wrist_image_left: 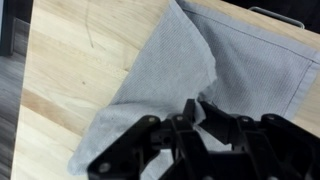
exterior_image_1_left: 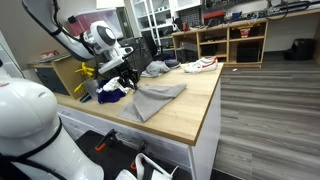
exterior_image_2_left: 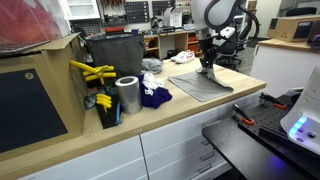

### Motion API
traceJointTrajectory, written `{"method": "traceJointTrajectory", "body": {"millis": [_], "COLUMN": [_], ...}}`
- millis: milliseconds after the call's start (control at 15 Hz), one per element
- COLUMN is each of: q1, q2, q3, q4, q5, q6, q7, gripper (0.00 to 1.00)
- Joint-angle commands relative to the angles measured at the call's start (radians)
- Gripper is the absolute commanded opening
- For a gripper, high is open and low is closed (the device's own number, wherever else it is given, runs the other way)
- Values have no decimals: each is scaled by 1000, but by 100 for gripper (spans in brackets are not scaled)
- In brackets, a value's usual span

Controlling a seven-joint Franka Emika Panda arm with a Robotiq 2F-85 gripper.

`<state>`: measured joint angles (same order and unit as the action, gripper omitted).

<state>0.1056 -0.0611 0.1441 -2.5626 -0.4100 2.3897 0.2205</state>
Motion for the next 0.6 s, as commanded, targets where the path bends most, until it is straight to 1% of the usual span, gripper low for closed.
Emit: {"method": "traceJointTrajectory", "body": {"millis": [0,400,467,533], "q1": [25,62,66,68], "q2": [-6,1,1,-21], "q3": [20,57,63,63], "q4": [-11,-69,-84,-123], "q5": [7,-35,-52,-58], "q6": [3,20,23,34], "q7": [-17,-25,-22,-18], "gripper": [3,3,3,3]}}
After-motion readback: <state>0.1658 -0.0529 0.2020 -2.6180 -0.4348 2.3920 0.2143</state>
